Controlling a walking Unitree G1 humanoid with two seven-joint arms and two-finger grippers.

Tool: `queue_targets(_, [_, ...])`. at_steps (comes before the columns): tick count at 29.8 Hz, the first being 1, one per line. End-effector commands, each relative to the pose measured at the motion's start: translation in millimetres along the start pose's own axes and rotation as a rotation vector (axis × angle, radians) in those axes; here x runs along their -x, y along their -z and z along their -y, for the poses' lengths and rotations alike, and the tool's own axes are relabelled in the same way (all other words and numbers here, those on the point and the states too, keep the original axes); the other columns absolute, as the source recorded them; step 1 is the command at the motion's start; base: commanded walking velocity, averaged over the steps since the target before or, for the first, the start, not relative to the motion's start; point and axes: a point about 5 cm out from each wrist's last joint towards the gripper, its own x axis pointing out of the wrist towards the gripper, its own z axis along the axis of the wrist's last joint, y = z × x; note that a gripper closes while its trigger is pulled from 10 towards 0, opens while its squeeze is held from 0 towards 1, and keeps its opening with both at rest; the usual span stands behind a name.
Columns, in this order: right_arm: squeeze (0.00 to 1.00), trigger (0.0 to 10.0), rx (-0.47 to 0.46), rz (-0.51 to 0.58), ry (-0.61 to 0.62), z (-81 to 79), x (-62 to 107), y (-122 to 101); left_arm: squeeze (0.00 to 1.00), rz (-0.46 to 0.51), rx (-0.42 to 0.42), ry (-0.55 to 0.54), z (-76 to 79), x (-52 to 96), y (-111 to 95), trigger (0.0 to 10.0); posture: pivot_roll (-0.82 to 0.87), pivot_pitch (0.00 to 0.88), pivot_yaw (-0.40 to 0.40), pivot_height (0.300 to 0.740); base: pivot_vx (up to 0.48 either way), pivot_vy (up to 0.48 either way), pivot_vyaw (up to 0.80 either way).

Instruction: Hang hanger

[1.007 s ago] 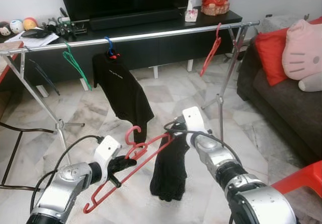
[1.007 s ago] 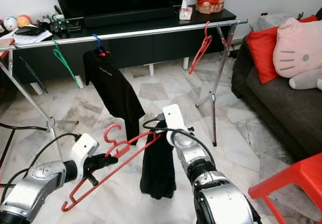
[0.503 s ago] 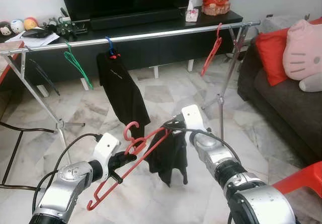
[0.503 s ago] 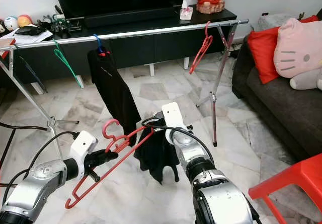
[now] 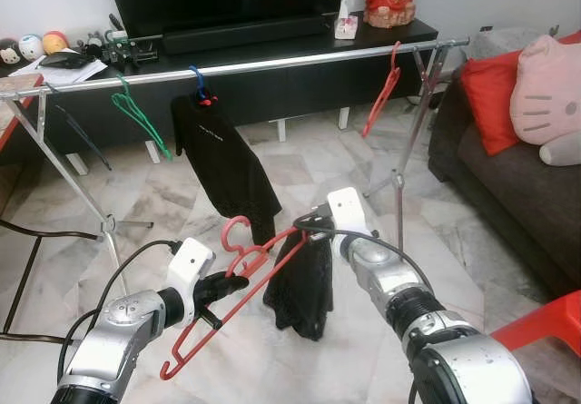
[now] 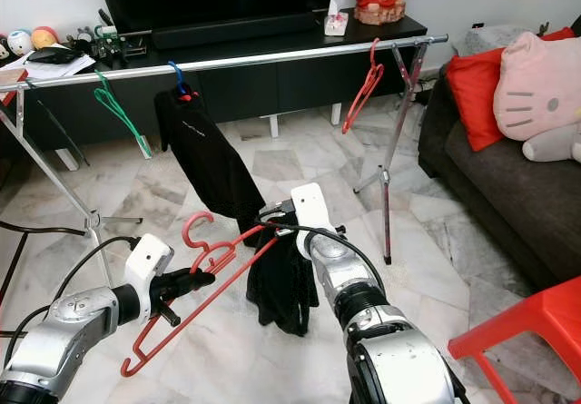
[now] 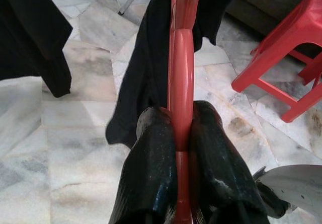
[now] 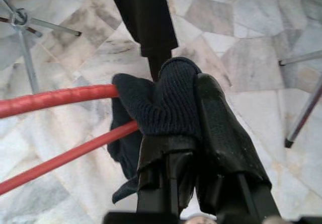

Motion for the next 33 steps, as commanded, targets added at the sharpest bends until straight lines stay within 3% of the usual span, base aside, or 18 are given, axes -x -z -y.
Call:
queue_targets(1, [0.0, 10.0, -0.011, 0.042, -0.016, -3.1, -0.3, -13, 0.0, 0.012, 0.012, 0.001, -3.4, -0.6, -4, 10.0, -0.07, 0.0, 0.06, 0.74, 0.0, 0.0, 0.0])
queue_targets(8, [0.0, 10.0, -0.03, 0.042, -0.041, -7.8, -0.3, -14, 0.0, 0.006, 0.018, 0.007, -2.2, -2.8, -3, 10.0, -0.07, 0.0, 0.06, 0.74, 0.0, 0.0, 0.0])
queue_targets(17, [0.0, 10.0, -0.091, 0.028, -0.134, -16.7, 1.8, -18, 0.0, -0.036, -0.013, -0.075, -12.5, -5.6, 1, 10.0, -0.07, 0.0, 0.06, 0.74, 0.0, 0.0, 0.0])
queue_targets(24, [0.0, 10.0, -0.036, 0.01, -0.205, -23.0, 7.4, -15, 0.0, -0.017, -0.012, -0.096, -15.2, -7.4, -3, 10.0, -0.07, 0.0, 0.06, 0.74, 0.0, 0.0, 0.0])
queue_targets(28, [0.0, 10.0, -0.032, 0.013, -0.203, -21.3, 15.5, -14, 0.0, -0.023, -0.023, -0.207, -26.0, -9.4, -2, 10.0, -0.08, 0.0, 0.061, 0.74, 0.0, 0.0, 0.0])
queue_targets(33, [0.0, 10.0, -0.033, 0.018, -0.208, -20.3, 19.6, -16, 0.0, -0.016, -0.007, -0.147, -19.8, -12.8, -2, 10.0, -0.08, 0.0, 0.062, 0.74, 0.0, 0.0, 0.0])
